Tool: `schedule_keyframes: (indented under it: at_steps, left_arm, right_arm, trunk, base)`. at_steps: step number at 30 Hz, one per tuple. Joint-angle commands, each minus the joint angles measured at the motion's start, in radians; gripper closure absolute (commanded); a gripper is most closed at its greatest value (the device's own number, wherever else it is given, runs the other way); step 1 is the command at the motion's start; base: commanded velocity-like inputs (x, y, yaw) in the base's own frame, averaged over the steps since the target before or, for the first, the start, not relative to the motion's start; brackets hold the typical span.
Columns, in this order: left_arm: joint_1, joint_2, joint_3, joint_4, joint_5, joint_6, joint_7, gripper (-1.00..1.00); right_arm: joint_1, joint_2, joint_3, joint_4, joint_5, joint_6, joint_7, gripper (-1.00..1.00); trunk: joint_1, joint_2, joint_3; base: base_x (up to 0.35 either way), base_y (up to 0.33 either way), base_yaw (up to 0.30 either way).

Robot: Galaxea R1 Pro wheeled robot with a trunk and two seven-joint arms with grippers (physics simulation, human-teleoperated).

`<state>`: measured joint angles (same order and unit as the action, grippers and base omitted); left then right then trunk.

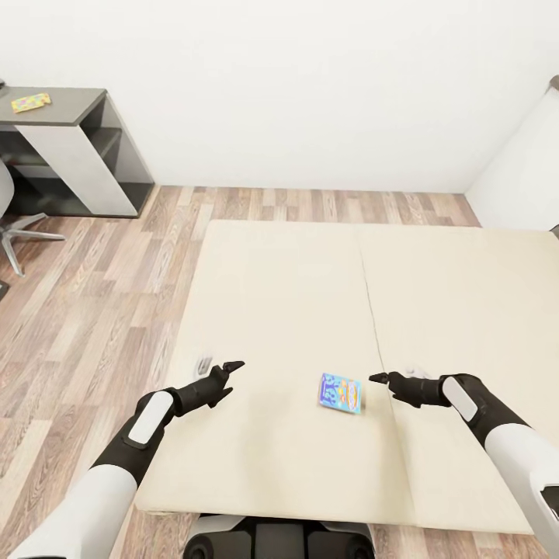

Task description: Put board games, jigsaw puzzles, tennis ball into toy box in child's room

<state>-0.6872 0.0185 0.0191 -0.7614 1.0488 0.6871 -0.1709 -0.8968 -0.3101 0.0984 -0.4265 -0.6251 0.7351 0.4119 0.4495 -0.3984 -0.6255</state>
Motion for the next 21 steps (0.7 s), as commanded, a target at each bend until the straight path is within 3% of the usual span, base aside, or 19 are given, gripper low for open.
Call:
schedule_keyframes:
  at_steps: [1, 21]
  left_arm:
    - [0.000, 0.000, 0.002, -0.001, 0.000, 0.005, -0.002, -1.00]
    - [0.003, -0.001, 0.001, -0.009, 0.000, -0.002, -0.002, -1.00]
  right_arm:
    - [-0.001, -0.001, 0.005, -0.001, 0.001, 0.001, 0.004, -1.00]
    - [-0.001, 0.000, 0.010, -0.002, 0.004, -0.006, 0.007, -1.00]
  trunk:
    - [0.001, -0.002, -0.001]
    - [0.001, -0.002, -0.002]
  base:
    - [0.000, 0.000, 0.000]
    - [0.000, 0.000, 0.000]
